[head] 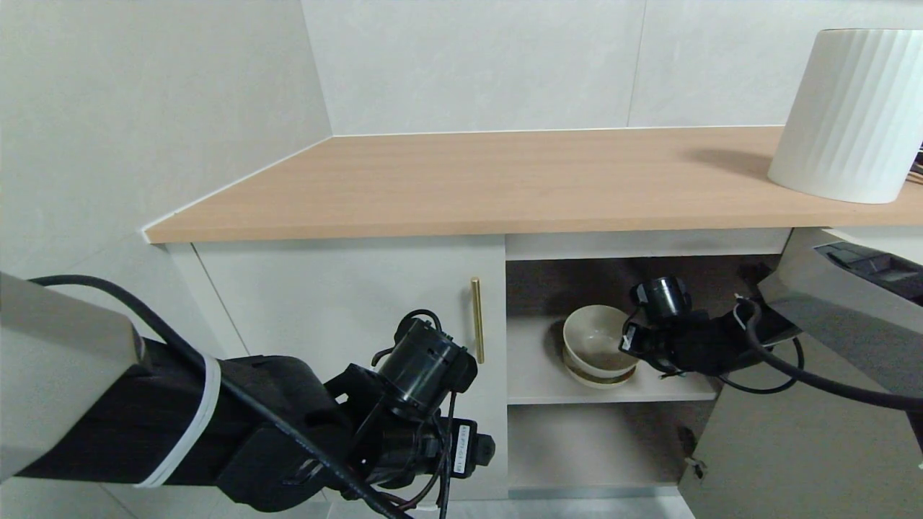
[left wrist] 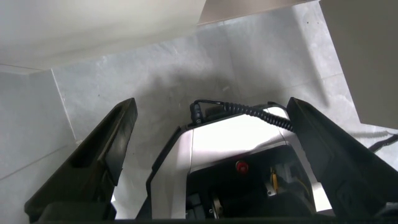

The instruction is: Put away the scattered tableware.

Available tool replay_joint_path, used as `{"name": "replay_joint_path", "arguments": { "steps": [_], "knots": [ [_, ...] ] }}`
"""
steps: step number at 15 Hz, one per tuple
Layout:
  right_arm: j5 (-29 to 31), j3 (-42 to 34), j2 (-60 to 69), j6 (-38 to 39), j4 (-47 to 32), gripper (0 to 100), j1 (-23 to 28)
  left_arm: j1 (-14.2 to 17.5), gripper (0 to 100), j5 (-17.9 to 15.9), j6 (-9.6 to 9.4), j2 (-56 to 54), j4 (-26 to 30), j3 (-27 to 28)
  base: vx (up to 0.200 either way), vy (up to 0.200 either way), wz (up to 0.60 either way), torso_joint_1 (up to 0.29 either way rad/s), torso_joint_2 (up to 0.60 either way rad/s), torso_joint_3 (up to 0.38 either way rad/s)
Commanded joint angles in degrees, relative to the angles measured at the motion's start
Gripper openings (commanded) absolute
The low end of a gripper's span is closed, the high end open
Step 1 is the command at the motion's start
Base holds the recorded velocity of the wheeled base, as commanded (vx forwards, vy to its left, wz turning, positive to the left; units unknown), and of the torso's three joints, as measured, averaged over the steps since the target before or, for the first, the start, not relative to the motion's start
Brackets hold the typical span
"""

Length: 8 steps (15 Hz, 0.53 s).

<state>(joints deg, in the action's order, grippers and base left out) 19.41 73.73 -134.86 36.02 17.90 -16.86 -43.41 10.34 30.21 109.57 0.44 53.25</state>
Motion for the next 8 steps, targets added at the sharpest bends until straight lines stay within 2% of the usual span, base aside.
{"name": "replay_joint_path", "arguments": {
  "steps": [1, 7, 8],
  "knots": [
    [-0.07, 0.10, -0.14, 0.01, 0.03, 0, -0.02, -0.01, 100, 0.03, 0.03, 0.12, 0.00, 0.01, 0.000, 0.000, 0.00, 0.000, 0.00, 0.000],
    [-0.16, 0.10, -0.66, -0.25, -0.23, 0, -0.19, 0.08, 100, 0.03, 0.03, 0.21, 0.00, 0.01, 0.000, 0.000, 0.00, 0.000, 0.00, 0.000],
    [-0.25, 0.10, -0.75, -0.25, -0.23, 100, -0.28, -0.01, 100, 0.03, 0.03, 0.29, 0.00, 0.01, 0.000, 0.000, 0.00, 0.000, 0.00, 0.000]
  ]
}}
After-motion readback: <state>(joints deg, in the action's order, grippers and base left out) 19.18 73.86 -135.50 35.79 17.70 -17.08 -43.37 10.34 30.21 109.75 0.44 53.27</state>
